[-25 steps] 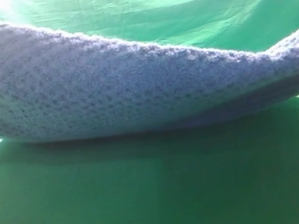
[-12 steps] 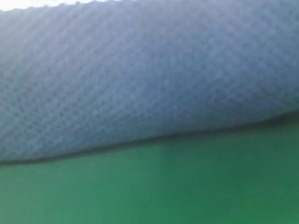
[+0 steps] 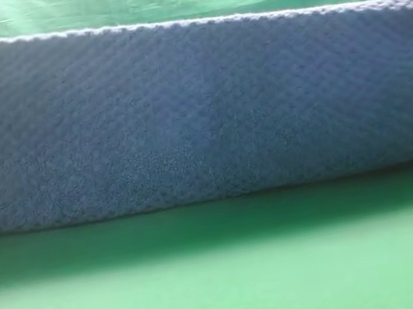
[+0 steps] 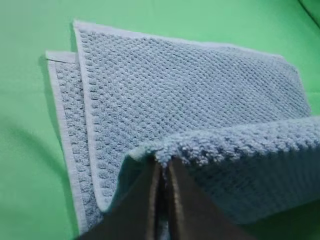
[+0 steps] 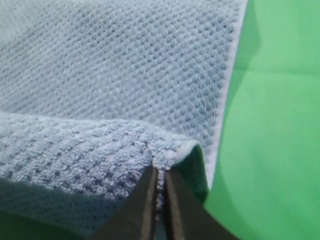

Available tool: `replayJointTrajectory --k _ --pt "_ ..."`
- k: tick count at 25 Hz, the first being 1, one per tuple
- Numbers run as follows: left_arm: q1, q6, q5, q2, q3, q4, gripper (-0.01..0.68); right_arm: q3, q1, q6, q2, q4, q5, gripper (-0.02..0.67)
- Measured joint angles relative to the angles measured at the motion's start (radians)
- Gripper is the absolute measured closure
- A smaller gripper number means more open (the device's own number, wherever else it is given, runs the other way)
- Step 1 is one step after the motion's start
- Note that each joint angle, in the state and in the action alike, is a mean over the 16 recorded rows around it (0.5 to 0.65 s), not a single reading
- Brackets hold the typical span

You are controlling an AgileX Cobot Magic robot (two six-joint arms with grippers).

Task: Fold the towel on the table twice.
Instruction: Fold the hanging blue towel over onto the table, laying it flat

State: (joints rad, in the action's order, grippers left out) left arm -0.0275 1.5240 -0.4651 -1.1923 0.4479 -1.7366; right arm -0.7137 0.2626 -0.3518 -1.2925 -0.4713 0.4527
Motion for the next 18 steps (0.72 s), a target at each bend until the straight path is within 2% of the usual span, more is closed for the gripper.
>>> replayJointTrajectory --k 5,18 --pt "0.000 0.082 0.000 -0.108 0.088 -0.046 0.673 -0.105 0.000 -0.019 -0.110 0.000 -0.036 0.649" --pt "0.000 0.142 0.015 -0.430 0.360 -0.049 0.673 -0.274 0.000 -0.054 -0.331 0.000 -0.171 0.649"
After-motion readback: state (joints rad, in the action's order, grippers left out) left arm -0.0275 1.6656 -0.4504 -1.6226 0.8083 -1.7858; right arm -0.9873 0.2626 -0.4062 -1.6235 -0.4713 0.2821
